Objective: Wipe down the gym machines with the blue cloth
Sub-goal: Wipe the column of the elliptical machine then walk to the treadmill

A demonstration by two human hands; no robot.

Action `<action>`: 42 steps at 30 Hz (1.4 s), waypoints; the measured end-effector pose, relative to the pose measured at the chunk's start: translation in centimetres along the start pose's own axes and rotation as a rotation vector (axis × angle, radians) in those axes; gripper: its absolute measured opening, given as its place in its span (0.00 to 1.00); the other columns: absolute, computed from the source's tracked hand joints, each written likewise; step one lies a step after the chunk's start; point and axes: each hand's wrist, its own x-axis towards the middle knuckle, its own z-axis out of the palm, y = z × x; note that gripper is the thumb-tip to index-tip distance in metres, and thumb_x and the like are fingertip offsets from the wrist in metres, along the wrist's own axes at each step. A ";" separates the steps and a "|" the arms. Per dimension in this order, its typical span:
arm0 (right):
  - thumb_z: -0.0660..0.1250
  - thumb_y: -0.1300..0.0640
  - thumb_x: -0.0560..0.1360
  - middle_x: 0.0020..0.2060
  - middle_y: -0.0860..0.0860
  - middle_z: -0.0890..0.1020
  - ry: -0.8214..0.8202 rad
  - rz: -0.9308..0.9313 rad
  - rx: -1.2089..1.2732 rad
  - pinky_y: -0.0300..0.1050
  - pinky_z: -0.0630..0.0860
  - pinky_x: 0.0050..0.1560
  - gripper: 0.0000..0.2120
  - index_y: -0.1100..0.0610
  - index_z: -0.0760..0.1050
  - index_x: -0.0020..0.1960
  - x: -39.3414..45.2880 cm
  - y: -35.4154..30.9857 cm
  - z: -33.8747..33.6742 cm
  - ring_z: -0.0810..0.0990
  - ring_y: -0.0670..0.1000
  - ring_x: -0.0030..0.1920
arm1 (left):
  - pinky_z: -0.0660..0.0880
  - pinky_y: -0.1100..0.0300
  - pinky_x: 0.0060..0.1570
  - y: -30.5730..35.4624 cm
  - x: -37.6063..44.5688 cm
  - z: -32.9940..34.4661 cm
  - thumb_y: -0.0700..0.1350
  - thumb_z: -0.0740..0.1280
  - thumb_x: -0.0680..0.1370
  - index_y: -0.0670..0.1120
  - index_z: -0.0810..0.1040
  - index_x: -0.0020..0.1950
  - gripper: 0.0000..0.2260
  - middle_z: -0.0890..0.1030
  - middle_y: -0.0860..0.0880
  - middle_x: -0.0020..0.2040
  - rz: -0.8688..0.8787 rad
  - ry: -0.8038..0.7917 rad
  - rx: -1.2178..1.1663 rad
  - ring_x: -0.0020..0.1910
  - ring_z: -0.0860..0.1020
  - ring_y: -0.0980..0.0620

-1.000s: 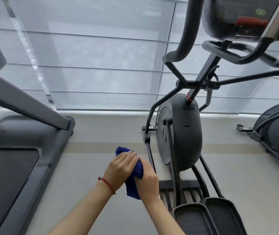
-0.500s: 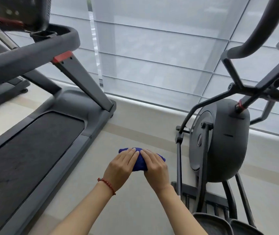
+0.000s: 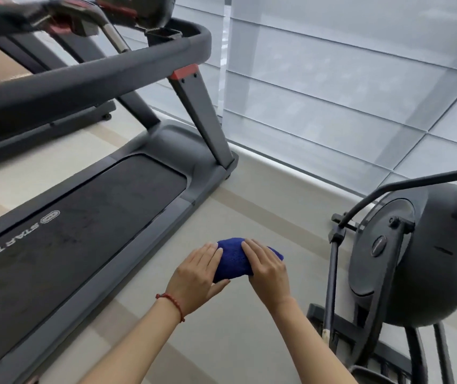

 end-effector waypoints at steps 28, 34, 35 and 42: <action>0.73 0.76 0.48 0.50 0.55 0.83 -0.279 -0.192 0.355 0.43 0.79 0.45 0.38 0.58 0.70 0.56 6.8 -24.7 13.7 0.83 0.54 0.50 | 0.73 0.45 0.57 -17.9 -19.1 -8.2 0.54 0.44 0.83 0.35 0.77 0.60 0.30 0.78 0.38 0.58 -0.646 -0.129 0.017 0.58 0.77 0.40; 0.72 0.75 0.46 0.51 0.54 0.83 -0.355 -0.218 0.414 0.42 0.79 0.45 0.40 0.57 0.70 0.56 7.6 -26.9 16.9 0.82 0.54 0.51 | 0.70 0.49 0.61 -19.7 -21.3 -8.5 0.55 0.43 0.82 0.35 0.77 0.60 0.30 0.78 0.38 0.59 -0.791 -0.142 0.034 0.59 0.76 0.41; 0.71 0.75 0.46 0.51 0.55 0.83 -0.370 -0.238 0.429 0.42 0.79 0.45 0.40 0.57 0.70 0.56 7.7 -27.1 17.6 0.82 0.54 0.51 | 0.71 0.48 0.60 -20.1 -21.5 -8.4 0.54 0.43 0.82 0.35 0.77 0.59 0.30 0.78 0.38 0.58 -0.820 -0.140 0.042 0.59 0.77 0.41; 0.71 0.77 0.44 0.50 0.55 0.83 -0.411 -0.316 0.506 0.41 0.79 0.42 0.41 0.57 0.70 0.56 8.8 -29.3 21.6 0.82 0.55 0.50 | 0.72 0.47 0.58 -22.7 -24.3 -7.9 0.55 0.43 0.82 0.35 0.77 0.59 0.31 0.78 0.39 0.58 -0.984 -0.157 0.070 0.59 0.77 0.41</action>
